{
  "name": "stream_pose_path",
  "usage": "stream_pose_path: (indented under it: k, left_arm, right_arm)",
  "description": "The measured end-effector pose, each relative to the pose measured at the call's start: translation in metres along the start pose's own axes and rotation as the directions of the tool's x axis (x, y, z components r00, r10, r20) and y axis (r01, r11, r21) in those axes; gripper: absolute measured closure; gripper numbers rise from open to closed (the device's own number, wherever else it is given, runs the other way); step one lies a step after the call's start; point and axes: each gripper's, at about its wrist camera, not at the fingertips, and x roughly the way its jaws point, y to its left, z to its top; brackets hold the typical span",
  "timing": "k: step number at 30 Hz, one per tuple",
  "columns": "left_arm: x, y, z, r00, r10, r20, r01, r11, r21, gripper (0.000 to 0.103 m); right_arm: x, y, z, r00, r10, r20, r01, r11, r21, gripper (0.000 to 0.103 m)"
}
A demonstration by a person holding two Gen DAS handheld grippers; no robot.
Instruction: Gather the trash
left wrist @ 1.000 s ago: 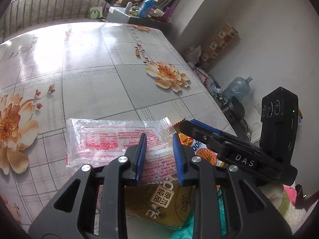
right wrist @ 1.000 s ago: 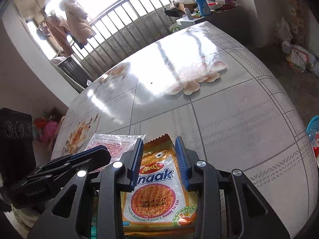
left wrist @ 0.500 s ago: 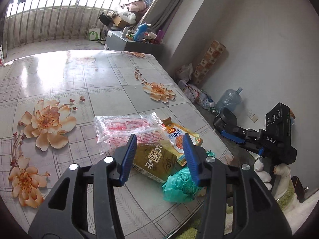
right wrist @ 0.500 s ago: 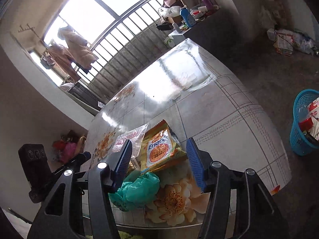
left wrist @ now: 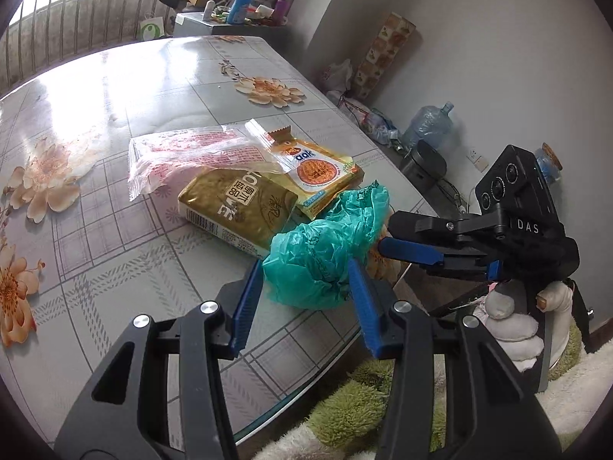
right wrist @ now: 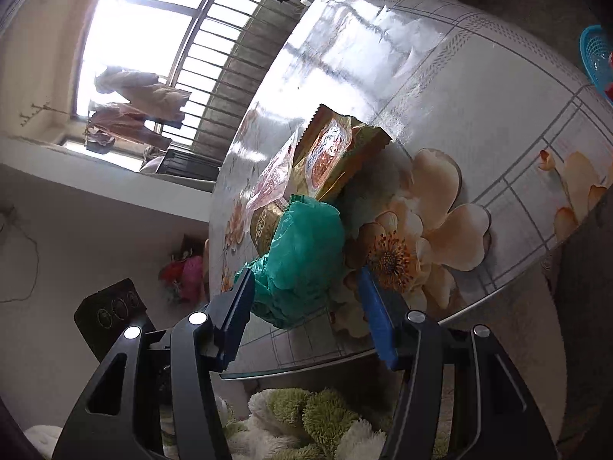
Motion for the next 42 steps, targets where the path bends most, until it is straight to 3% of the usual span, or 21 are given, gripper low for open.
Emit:
stream_pose_path:
  k: [8, 14, 21, 29, 31, 33, 35, 37, 42]
  left_arm:
    - [0.023, -0.034, -0.003, 0.996, -0.034, -0.077, 0.044, 0.992, 0.12, 0.06]
    - [0.038, -0.057, 0.0, 0.99, -0.07, -0.119, 0.093, 0.976, 0.196, 0.06]
    - [0.033, -0.067, 0.017, 0.993, -0.108, -0.057, 0.118, 0.969, 0.219, 0.06]
    - [0.021, -0.052, 0.042, 0.996, -0.056, 0.075, 0.043, 0.985, 0.168, 0.06]
    - [0.014, -0.044, 0.044, 0.994, -0.023, 0.103, 0.008, 0.989, 0.145, 0.06]
    - [0.007, -0.033, 0.045, 0.992, 0.008, 0.125, -0.022, 0.993, 0.115, 0.06]
    - [-0.001, -0.018, 0.047, 0.989, 0.046, 0.142, -0.057, 0.996, 0.074, 0.06]
    - [-0.009, -0.003, 0.046, 0.984, 0.088, 0.154, -0.095, 0.995, 0.038, 0.06]
    - [-0.024, 0.032, 0.038, 0.97, 0.18, 0.164, -0.173, 0.983, -0.057, 0.059]
  right_arm:
    - [-0.002, -0.01, 0.0, 0.998, 0.058, -0.008, -0.057, 0.996, 0.065, 0.072]
    - [-0.02, -0.009, -0.002, 0.999, 0.005, 0.042, -0.007, 0.999, 0.046, 0.078]
    - [-0.04, 0.011, 0.007, 0.995, 0.018, 0.101, -0.015, 0.999, -0.031, 0.084]
    - [-0.021, 0.049, 0.048, 0.993, -0.02, 0.117, 0.044, 0.977, -0.21, 0.086]
    - [-0.009, 0.055, 0.058, 0.989, -0.083, 0.12, 0.111, 0.96, -0.257, 0.087]
    - [0.006, 0.058, 0.065, 0.972, -0.194, 0.136, 0.227, 0.923, -0.312, 0.087]
    - [0.018, 0.055, 0.071, 0.958, -0.256, 0.127, 0.284, 0.907, -0.313, 0.086]
    - [0.026, 0.051, 0.074, 0.967, -0.238, 0.094, 0.256, 0.921, -0.294, 0.085]
    - [0.027, 0.04, 0.074, 0.968, -0.238, 0.084, 0.252, 0.932, -0.261, 0.07]
